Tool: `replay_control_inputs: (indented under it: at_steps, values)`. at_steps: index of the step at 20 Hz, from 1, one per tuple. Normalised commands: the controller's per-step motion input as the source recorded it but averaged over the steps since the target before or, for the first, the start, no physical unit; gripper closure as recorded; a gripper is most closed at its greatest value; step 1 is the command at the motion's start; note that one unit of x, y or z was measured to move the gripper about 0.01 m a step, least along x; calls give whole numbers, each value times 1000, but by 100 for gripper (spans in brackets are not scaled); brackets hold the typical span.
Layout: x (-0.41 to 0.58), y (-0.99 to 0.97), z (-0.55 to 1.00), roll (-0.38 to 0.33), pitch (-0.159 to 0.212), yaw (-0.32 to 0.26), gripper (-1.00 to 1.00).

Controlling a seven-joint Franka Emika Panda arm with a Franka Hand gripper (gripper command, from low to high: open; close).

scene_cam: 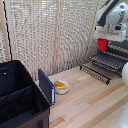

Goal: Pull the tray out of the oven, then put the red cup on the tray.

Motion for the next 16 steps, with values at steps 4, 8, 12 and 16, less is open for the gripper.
replay_control_inputs:
  at_steps: [4, 8, 12, 16]
  values:
    - [309, -542, -342, 25, 0, 3, 100]
    - [183, -356, -281, 11, 0, 0, 100]
    - [66, -49, -118, 5, 0, -63, -100]
    - [16, 0, 200, 3, 0, -74, -100]
